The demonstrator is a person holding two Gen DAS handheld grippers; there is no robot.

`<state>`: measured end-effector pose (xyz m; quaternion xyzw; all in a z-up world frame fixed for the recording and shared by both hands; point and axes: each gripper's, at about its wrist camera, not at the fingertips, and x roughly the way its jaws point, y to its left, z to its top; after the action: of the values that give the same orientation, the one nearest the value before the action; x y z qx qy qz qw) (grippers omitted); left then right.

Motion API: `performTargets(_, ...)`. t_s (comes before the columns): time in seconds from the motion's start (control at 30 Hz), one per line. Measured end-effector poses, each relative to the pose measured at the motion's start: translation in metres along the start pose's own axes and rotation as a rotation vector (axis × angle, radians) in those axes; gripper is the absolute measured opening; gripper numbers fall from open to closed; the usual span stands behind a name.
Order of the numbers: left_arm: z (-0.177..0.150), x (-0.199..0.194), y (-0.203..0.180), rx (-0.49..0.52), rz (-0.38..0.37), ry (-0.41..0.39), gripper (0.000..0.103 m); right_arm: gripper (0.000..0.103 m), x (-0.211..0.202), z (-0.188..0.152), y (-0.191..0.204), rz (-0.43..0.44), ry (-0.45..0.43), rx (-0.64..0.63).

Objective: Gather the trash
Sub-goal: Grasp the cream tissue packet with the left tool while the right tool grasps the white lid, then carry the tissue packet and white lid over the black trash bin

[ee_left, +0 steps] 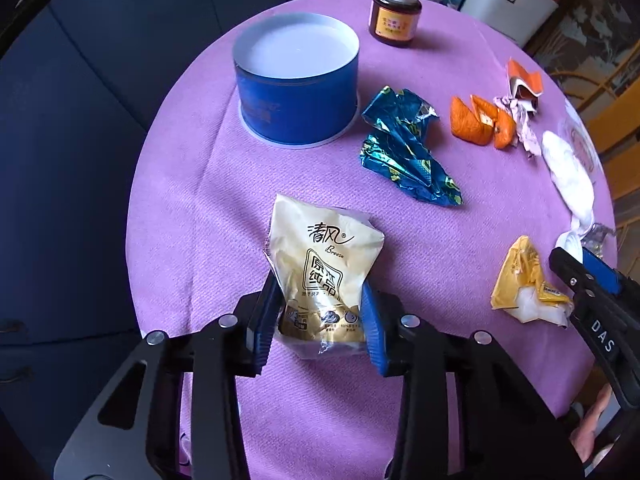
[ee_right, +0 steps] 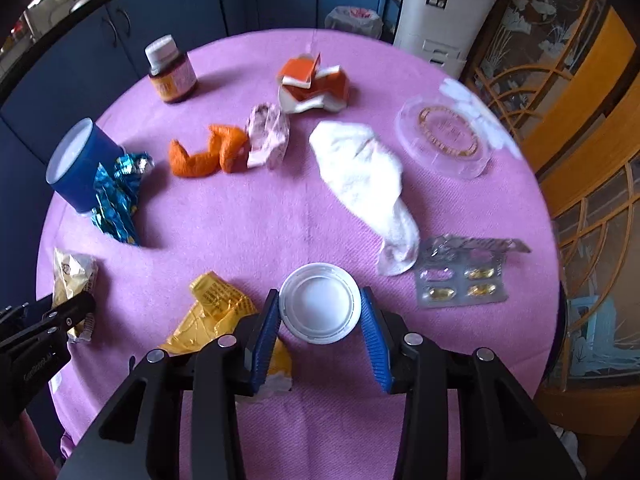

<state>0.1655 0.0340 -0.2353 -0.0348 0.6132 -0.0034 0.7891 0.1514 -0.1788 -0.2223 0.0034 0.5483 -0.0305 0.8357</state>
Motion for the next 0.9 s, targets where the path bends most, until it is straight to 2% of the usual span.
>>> performTargets(0.2,0.001,-0.019,0.002,0.002,0.002,-0.052,0.037,0.039,-0.016,0.005,-0.006,-0.016,-0.058,0.002)
performTargets(0.43,0.011,-0.053,-0.021,0.074,-0.002,-0.142,0.037,0.039,-0.027,0.007,-0.025,-0.013,-0.097,0.042)
performTargets(0.6,0.02,-0.066,-0.072,0.155,-0.022,-0.185,0.037,0.039,-0.038,0.004,-0.05,-0.027,-0.123,0.092)
performTargets(0.9,0.024,-0.073,-0.168,0.307,-0.049,-0.246,0.037,0.039,-0.05,-0.004,-0.122,-0.073,-0.167,0.238)
